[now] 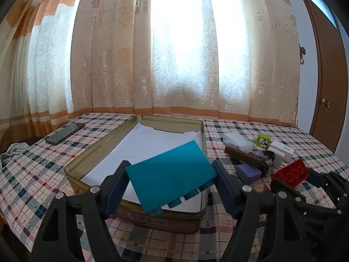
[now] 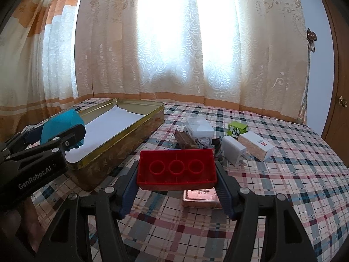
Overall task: Organize rigid objects
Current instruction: 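Carry the red and teal bricks over the tray with both tools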
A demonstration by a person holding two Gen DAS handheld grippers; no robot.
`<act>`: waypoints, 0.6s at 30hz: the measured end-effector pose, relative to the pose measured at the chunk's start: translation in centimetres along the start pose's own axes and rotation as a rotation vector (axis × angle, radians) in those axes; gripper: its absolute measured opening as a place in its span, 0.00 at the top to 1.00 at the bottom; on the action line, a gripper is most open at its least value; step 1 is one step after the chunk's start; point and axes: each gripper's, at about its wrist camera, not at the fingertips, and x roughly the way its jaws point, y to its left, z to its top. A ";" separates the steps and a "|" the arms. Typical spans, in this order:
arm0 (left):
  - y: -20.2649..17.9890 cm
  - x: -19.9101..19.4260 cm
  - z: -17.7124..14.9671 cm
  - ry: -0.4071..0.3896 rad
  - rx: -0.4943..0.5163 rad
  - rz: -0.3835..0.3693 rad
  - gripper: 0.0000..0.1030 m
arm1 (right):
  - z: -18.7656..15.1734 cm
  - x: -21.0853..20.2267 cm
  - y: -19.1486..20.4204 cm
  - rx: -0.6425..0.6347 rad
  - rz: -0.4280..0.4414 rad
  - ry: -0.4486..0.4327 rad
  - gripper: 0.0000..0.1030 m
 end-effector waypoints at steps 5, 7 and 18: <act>0.7 0.1 0.1 0.007 -0.008 0.008 0.26 | 0.0 0.2 0.7 -0.013 0.012 0.001 0.36; 1.0 0.2 0.1 0.014 -0.010 0.011 0.26 | 0.1 0.3 0.8 -0.016 0.018 0.007 0.36; 3.6 0.7 1.7 0.049 -0.017 0.019 0.26 | 1.6 1.7 1.3 0.020 0.132 0.073 0.36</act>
